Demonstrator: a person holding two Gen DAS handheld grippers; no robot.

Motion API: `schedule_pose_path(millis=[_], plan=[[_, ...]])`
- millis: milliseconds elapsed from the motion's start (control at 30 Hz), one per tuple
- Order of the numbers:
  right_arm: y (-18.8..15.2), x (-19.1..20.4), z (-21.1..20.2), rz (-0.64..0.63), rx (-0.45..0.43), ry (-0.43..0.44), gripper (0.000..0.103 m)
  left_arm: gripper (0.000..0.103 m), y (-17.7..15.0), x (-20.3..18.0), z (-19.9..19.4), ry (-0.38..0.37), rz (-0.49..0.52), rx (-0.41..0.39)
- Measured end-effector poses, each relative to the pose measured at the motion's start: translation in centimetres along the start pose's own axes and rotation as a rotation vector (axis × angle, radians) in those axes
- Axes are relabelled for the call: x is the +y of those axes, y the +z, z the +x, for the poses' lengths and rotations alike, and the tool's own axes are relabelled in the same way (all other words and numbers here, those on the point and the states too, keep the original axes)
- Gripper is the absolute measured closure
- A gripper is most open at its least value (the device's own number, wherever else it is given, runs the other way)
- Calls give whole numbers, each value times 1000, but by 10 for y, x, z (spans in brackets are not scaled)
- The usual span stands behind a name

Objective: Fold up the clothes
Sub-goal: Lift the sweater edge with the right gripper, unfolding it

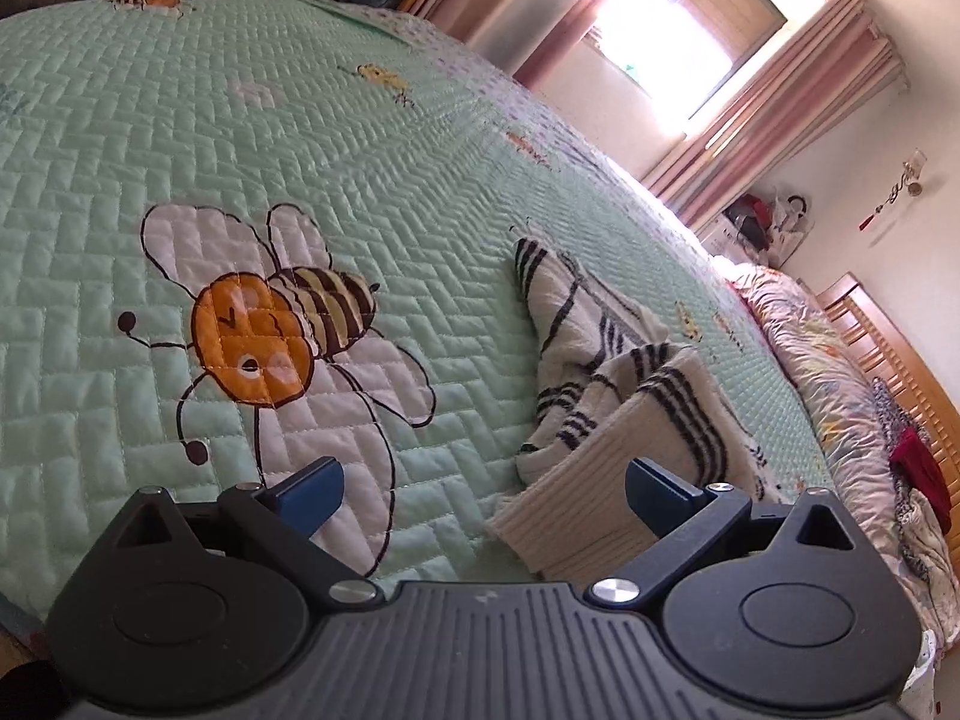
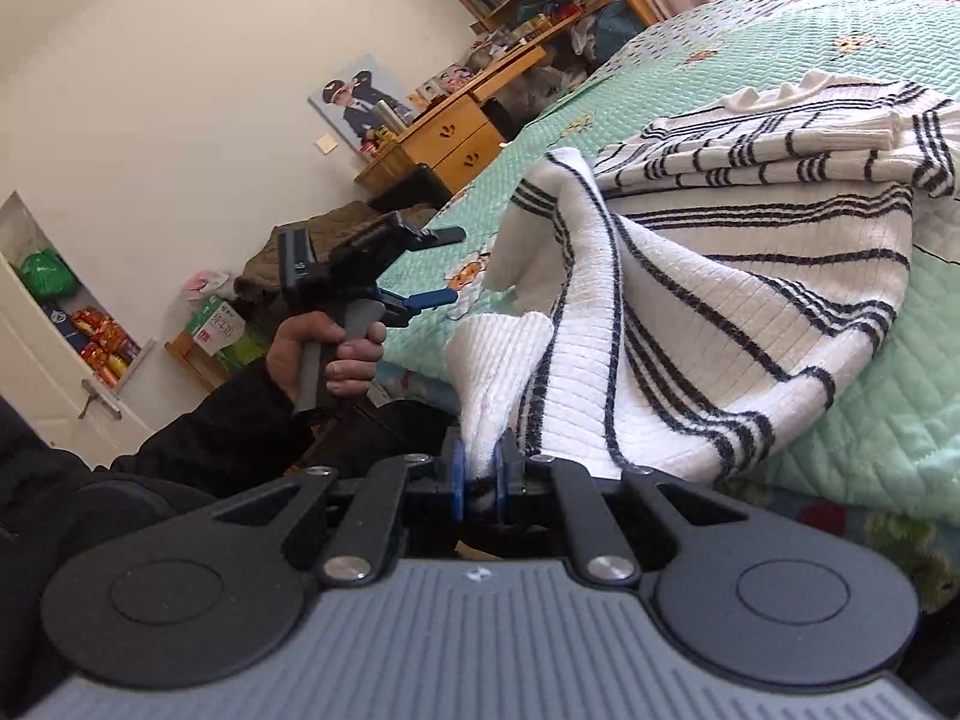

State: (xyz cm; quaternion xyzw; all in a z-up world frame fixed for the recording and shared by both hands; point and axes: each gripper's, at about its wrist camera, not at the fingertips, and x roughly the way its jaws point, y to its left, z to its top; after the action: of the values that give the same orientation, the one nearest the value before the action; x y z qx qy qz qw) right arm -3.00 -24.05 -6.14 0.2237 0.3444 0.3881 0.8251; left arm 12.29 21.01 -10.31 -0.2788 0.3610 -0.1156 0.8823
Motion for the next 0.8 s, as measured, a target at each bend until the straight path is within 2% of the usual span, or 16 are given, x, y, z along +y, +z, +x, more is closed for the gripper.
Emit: schedule_pose_path(millis=[133, 200, 267, 300, 367, 400, 433, 600, 800], plan=[[-8, -5, 0, 36, -27, -30, 92, 2, 8, -2, 19, -28, 25, 44], [-11, -7, 1, 52, -36, -38, 91, 2, 13, -11, 26, -76, 67, 83], [-13, -8, 1, 66, -42, -45, 90, 6, 15, -23, 35, -112, 154, 130], [-14, -9, 2, 72, -43, -47, 90, 13, 14, -30, 38, -111, 205, 147], [-13, -11, 4, 79, -46, -48, 90, 46, 10, -39, 44, -109, 285, 185], [-13, -12, 4, 82, -51, -48, 90, 83, 7, -41, 46, -104, 301, 201], [-13, -12, 4, 84, -57, -49, 90, 95, 4, -42, 45, -109, 304, 208], [-12, -14, -1, 103, -92, -44, 90, 97, -13, -28, 7, -196, 191, 104], [-11, -5, -6, 87, -104, -24, 90, 97, -29, -16, -70, -283, 39, -55]])
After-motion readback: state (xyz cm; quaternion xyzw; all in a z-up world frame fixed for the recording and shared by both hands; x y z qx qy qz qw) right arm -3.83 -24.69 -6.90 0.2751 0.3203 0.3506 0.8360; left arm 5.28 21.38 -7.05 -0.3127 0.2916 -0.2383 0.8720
